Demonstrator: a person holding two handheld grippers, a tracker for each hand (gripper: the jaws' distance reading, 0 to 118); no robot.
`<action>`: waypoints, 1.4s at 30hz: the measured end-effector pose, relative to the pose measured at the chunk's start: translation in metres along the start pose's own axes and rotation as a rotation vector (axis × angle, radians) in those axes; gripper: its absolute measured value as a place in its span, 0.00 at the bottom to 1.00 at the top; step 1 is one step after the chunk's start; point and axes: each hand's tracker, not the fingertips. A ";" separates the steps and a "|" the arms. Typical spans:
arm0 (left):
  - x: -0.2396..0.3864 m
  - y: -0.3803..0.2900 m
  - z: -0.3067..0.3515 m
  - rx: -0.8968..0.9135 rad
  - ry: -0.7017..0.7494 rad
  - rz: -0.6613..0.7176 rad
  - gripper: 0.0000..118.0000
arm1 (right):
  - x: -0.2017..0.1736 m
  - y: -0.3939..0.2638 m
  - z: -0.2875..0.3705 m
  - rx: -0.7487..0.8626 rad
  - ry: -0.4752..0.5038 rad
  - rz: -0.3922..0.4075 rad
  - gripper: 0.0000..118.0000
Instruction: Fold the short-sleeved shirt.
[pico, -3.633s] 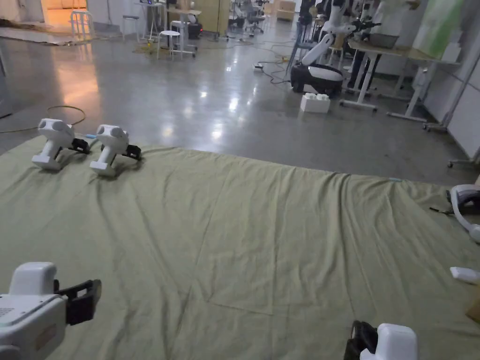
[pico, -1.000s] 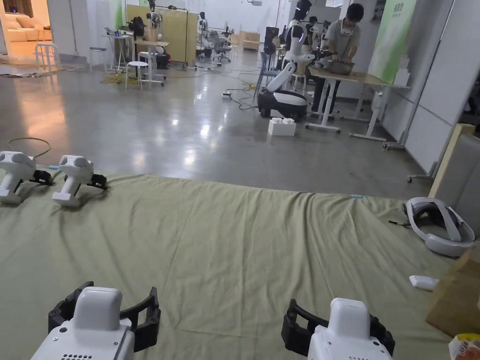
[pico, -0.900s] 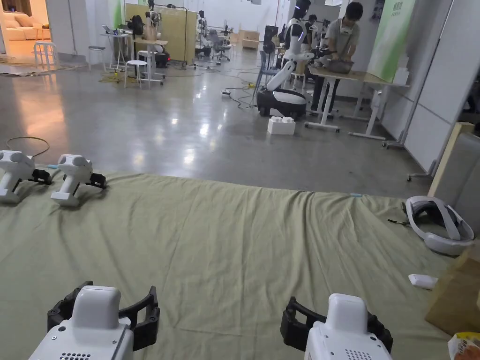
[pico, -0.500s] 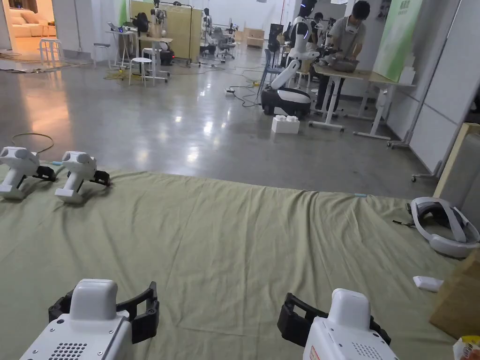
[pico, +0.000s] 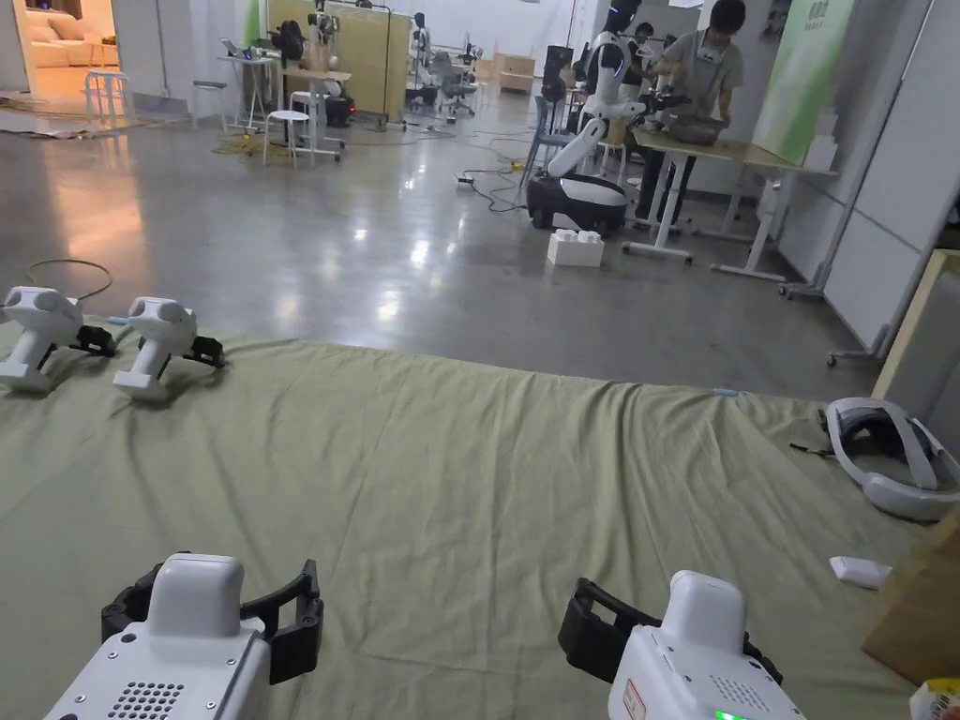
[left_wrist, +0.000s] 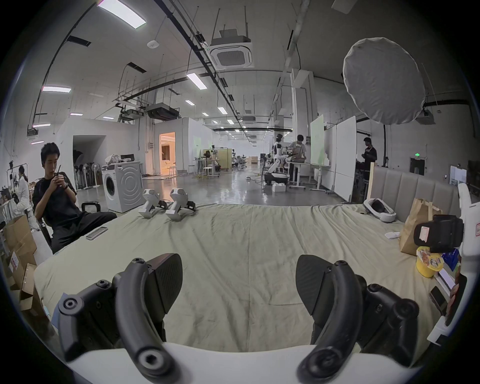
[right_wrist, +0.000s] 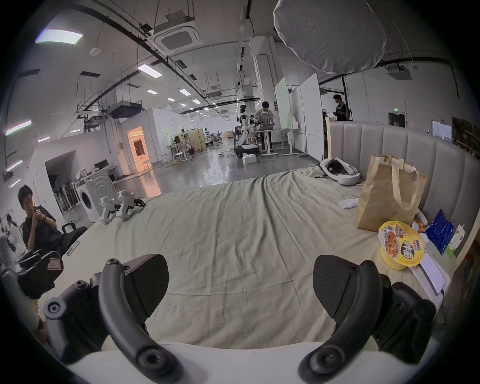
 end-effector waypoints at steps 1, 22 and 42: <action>0.000 -0.001 -0.001 -0.004 0.014 -0.004 0.84 | 0.000 0.000 0.000 0.004 0.002 0.000 0.97; -0.003 -0.005 -0.004 0.024 0.013 -0.016 0.84 | 0.018 0.009 -0.009 -0.093 0.108 -0.119 0.97; -0.007 -0.006 -0.008 0.018 0.004 0.012 0.84 | 0.006 -0.022 -0.011 0.076 0.031 0.127 0.97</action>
